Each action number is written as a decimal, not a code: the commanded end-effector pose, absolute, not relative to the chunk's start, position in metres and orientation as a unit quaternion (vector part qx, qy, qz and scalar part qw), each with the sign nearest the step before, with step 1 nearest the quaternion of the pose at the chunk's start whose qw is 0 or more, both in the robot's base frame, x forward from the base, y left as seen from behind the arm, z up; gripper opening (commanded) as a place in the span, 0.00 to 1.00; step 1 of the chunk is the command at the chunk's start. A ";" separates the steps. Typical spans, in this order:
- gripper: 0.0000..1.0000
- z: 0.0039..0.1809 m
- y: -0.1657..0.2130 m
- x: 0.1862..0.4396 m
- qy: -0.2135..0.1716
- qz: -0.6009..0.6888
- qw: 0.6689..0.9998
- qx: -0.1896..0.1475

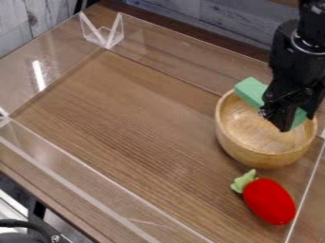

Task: Put the green block in the brown bowl

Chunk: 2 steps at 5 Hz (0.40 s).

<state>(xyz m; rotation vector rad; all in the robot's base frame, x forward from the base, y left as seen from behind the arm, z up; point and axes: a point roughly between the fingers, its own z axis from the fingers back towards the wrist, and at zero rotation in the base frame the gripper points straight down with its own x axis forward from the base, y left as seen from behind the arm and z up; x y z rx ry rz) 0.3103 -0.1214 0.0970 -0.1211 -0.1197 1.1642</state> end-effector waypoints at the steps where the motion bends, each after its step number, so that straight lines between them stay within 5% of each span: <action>1: 0.00 0.103 -0.114 0.317 -0.071 0.536 0.839 -0.067; 2: 0.00 0.094 -0.104 0.320 -0.072 0.524 0.847 -0.061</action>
